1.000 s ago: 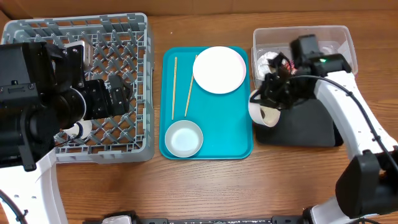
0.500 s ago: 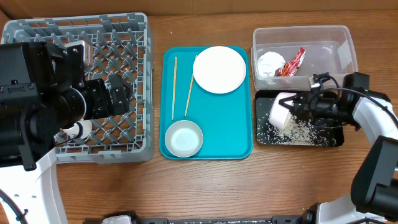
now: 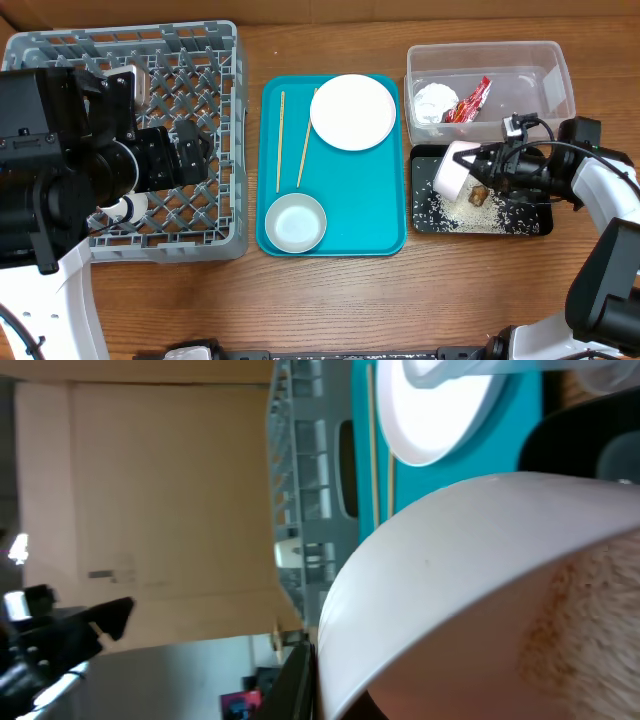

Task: Sort waste into correct bins and load items into the dishwasher
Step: 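Tip the pink bowl over the black tray to dump the rice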

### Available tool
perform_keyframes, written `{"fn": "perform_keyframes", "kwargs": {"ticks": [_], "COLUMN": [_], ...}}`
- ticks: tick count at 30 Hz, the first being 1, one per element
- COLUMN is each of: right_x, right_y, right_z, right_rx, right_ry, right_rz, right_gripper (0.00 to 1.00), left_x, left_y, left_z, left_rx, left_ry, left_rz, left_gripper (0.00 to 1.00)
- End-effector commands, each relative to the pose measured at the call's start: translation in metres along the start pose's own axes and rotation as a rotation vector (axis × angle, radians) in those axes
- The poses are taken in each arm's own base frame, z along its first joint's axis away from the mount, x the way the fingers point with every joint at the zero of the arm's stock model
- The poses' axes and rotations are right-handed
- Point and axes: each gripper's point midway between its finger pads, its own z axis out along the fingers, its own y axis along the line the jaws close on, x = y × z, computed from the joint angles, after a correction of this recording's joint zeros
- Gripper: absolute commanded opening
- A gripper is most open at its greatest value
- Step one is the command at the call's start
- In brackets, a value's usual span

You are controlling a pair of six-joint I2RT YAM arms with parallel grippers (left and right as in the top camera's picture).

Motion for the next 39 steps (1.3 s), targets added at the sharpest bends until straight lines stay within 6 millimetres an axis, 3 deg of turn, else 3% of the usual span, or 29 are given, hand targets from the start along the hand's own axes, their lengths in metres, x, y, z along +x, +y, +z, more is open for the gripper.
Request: {"fn": "perform_keyframes", "kwargs": {"ticks": [1, 2, 3, 5, 6, 9, 12, 15, 18, 20, 21, 22, 24, 25, 26, 28, 29, 31, 32, 33, 35, 36, 38, 39], "right_x": [-0.004, -0.006, -0.005, 0.000, 0.000, -0.005, 0.003, 0.002, 0.010, 0.005, 0.003, 0.004, 0.009, 0.011, 0.009, 0.002, 0.003, 0.007, 0.008, 0.004, -0.003, -0.001, 0.011, 0.013], "right_y": [0.002, -0.008, -0.004, 0.029, 0.030, 0.000, 0.017, -0.011, 0.010, -0.011, -0.022, -0.012, 0.035, 0.043, 0.035, 0.000, 0.001, 0.033, 0.034, 0.023, -0.015, -0.011, 0.040, 0.040], "right_z": [-0.002, -0.002, -0.002, -0.003, -0.003, 0.000, 0.001, 0.002, 0.003, 0.003, 0.002, 0.003, 0.001, 0.000, 0.003, 0.006, 0.005, 0.004, 0.005, 0.006, 0.006, 0.006, 0.007, 0.008], "right_rx": [-0.016, 0.045, 0.020, -0.171, -0.176, -0.004, -0.096, 0.066, -0.057, 0.063, 0.126, 0.069, -0.199, -0.243, -0.194, 0.004, -0.005, -0.178, -0.179, -0.109, 0.110, 0.086, -0.201, -0.197], "right_ry": [-0.014, -0.025, -0.021, 0.001, 0.001, -0.014, 0.009, 0.002, 0.022, 0.016, 0.002, 0.006, 0.021, 0.017, 0.017, 0.013, 0.014, 0.023, 0.018, 0.015, -0.010, -0.004, 0.029, 0.027], "right_rz": [0.020, 0.068, 0.099, -0.031, -0.054, 0.035, -0.044, 0.006, -0.075, -0.047, 0.066, 0.101, -0.064, -0.122, -0.148, 0.041, 0.081, -0.108, -0.188, -0.203, 0.063, 0.120, -0.181, -0.251], "right_gripper": [0.04, 0.04, 0.04, 0.04, 0.04, 0.04, 0.04, 0.04, 0.04, 0.04, 0.04, 0.04, 0.04, 0.04, 0.04, 0.04, 0.04, 0.04, 0.04, 0.04, 0.04, 0.04, 0.04, 0.04], "left_x": [-0.002, -0.002, -0.002, -0.002, -0.002, -0.002, -0.002, -0.002, -0.002, -0.002, -0.002, -0.002, -0.002, -0.002, -0.002, -0.002, -0.002, -0.002, -0.002, -0.002, -0.002, -0.002, -0.002, -0.002], "left_y": [-0.002, -0.002, -0.002, -0.002, -0.002, -0.002, -0.002, -0.002, -0.002, -0.002, -0.002, -0.002, -0.002, -0.002, -0.002, -0.002, -0.002, -0.002, -0.002, -0.002, -0.002, -0.002, -0.002, -0.002], "left_z": [0.001, 0.001, 0.001, 0.002, 0.002, 0.003, 0.003, 0.003, 0.003, 0.003, 0.003, 0.003, 0.003, 0.003, 0.003, 0.003, 0.003, 0.003, 0.003, 0.003, 0.003, 0.003, 0.003, 0.003], "left_rx": [0.010, 0.010, 0.010, 0.009, 0.009, 0.009, 0.009, 0.009, 0.009, 0.009, 0.009, 0.009, 0.009, 0.009, 0.009, 0.009, 0.009, 0.009, 0.009, 0.009, 0.009, 0.009, 0.009, 0.009], "left_ry": [0.001, 0.001, 0.001, 0.002, 0.004, 0.007, 0.007, 0.007, 0.007, 0.007, 0.007, 0.007, 0.007, 0.007, 0.007, 0.007, 0.007, 0.007, 0.007, 0.007, 0.007, 0.007, 0.007, 0.007], "left_rz": [0.018, 0.018, 0.018, 0.017, 0.016, 0.016, 0.016, 0.016, 0.016, 0.016, 0.016, 0.016, 0.016, 0.016, 0.016, 0.016, 0.016, 0.016, 0.016, 0.016, 0.016, 0.016, 0.016, 0.016], "left_gripper": [1.00, 1.00, 1.00, 1.00, 1.00, 1.00, 1.00, 1.00, 1.00, 1.00, 1.00, 1.00, 1.00, 1.00, 1.00, 1.00, 1.00, 1.00, 1.00, 1.00, 1.00, 1.00, 1.00, 1.00]}}
